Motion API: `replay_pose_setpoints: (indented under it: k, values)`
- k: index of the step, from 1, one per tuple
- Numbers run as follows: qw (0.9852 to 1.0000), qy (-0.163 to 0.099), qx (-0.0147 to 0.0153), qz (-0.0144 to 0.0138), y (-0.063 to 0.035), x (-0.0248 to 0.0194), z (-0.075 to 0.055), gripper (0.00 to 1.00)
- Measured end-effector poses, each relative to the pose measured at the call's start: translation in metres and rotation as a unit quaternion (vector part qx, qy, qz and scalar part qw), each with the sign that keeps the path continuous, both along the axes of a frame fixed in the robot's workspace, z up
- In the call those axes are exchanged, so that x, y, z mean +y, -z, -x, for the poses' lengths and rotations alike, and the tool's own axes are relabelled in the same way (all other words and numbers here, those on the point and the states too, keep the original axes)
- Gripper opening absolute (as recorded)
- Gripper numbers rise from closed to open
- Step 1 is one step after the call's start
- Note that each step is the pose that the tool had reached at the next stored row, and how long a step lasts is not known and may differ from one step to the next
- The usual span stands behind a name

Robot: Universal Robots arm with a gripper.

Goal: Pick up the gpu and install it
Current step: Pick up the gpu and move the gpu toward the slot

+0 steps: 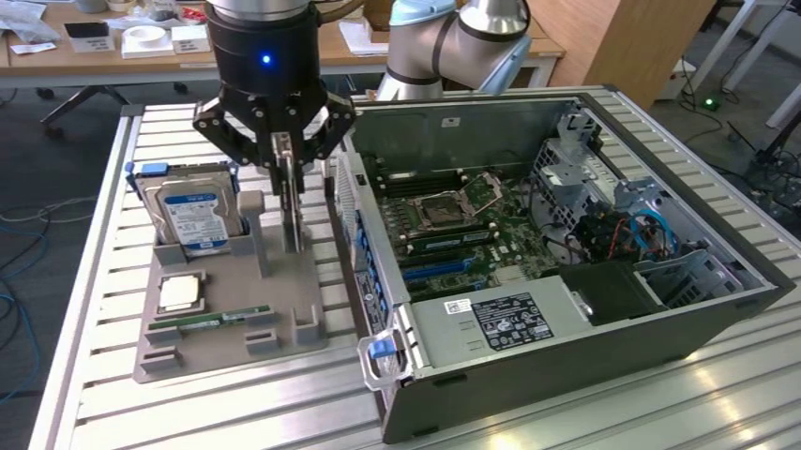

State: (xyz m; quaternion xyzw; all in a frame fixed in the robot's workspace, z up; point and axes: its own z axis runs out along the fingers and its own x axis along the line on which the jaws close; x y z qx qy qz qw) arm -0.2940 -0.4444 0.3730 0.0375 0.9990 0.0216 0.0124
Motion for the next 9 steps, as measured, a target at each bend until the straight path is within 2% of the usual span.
replay_pose_setpoints:
  k: [9]
  values:
    - [1.0, 0.0, 0.0, 0.0003, -0.0156, 0.0, 0.0, 0.27]
